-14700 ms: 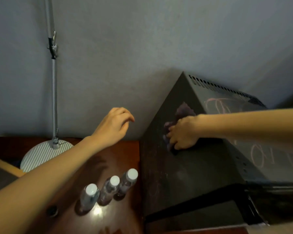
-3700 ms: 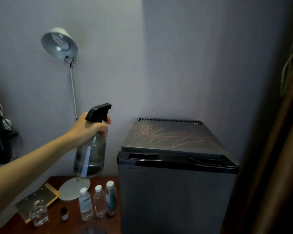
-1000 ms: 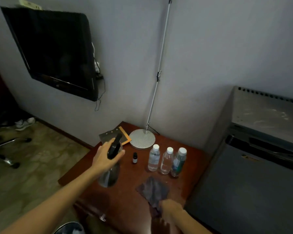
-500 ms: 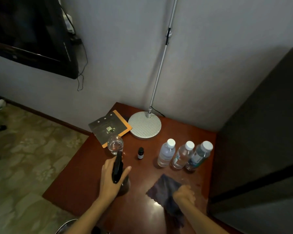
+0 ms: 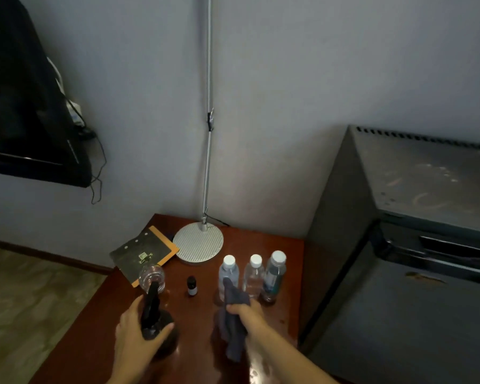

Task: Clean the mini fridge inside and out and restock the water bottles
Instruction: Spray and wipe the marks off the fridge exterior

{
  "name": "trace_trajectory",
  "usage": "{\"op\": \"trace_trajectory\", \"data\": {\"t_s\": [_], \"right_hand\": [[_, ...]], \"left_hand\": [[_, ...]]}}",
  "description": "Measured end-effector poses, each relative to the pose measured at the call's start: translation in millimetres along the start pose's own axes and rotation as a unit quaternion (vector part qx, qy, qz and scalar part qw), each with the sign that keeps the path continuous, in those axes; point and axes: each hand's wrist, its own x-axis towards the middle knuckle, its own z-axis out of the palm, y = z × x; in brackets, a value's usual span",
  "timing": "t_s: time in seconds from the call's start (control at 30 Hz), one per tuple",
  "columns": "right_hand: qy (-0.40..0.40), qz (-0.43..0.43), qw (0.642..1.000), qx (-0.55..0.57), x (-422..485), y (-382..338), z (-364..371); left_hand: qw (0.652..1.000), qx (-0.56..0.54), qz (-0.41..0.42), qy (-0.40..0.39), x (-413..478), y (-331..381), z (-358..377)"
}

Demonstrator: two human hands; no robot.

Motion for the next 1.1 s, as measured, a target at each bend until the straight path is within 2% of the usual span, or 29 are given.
{"op": "trace_trajectory", "data": {"t_s": [0.1, 0.23, 0.37, 0.43, 0.53, 0.63, 0.7, 0.77, 0.83, 0.9, 0.93, 1.1], "right_hand": [[-0.047, -0.016, 0.995, 0.084, -34.3, -30.4, -6.9], [-0.073, -0.096, 0.973, 0.197, -91.3, -90.9, -24.7], [-0.121, -0.218, 0.918, 0.308, -160.3, -166.2, -70.0], [-0.094, -0.291, 0.900, 0.311, -200.5, -203.9, -107.7], [0.034, -0.431, 0.878, 0.204, -248.1, -240.6, -175.9], [0.195, -0.527, 0.827, -0.036, -270.7, -247.4, -240.0], [0.226, -0.534, 0.788, -0.207, -265.4, -239.0, -266.2], [0.203, -0.481, 0.754, -0.400, -244.1, -222.2, -276.6], [0.135, -0.396, 0.705, -0.573, -219.5, -202.0, -272.4], [0.109, -0.390, 0.657, -0.636, -203.2, -194.6, -262.0], [0.106, -0.400, 0.655, -0.632, -198.2, -197.5, -256.8], [0.046, -0.391, 0.687, -0.610, -177.4, -229.9, -231.7]], "left_hand": [[0.998, 0.022, 0.019, 0.057, -28.3, 39.2, -5.0], [0.981, -0.028, 0.141, 0.129, -54.4, 123.5, -16.3], [0.943, -0.063, 0.303, 0.125, -77.6, 228.0, -24.1], [0.921, -0.048, 0.377, 0.088, -92.1, 278.0, -24.1], [0.890, -0.004, 0.455, 0.019, -110.3, 339.9, -15.2], [0.878, 0.030, 0.477, -0.029, -120.9, 381.6, 2.9], [0.882, 0.035, 0.467, -0.048, -126.0, 398.3, 14.6], [0.888, 0.042, 0.455, -0.047, -128.8, 410.5, 25.0], [0.893, 0.052, 0.445, -0.030, -126.7, 418.2, 33.0], [0.893, 0.063, 0.445, -0.005, -121.1, 423.0, 38.3], [0.893, 0.063, 0.446, 0.010, -116.8, 424.3, 41.0], [0.907, 0.017, 0.416, 0.056, -89.6, 427.5, 59.5]]}}
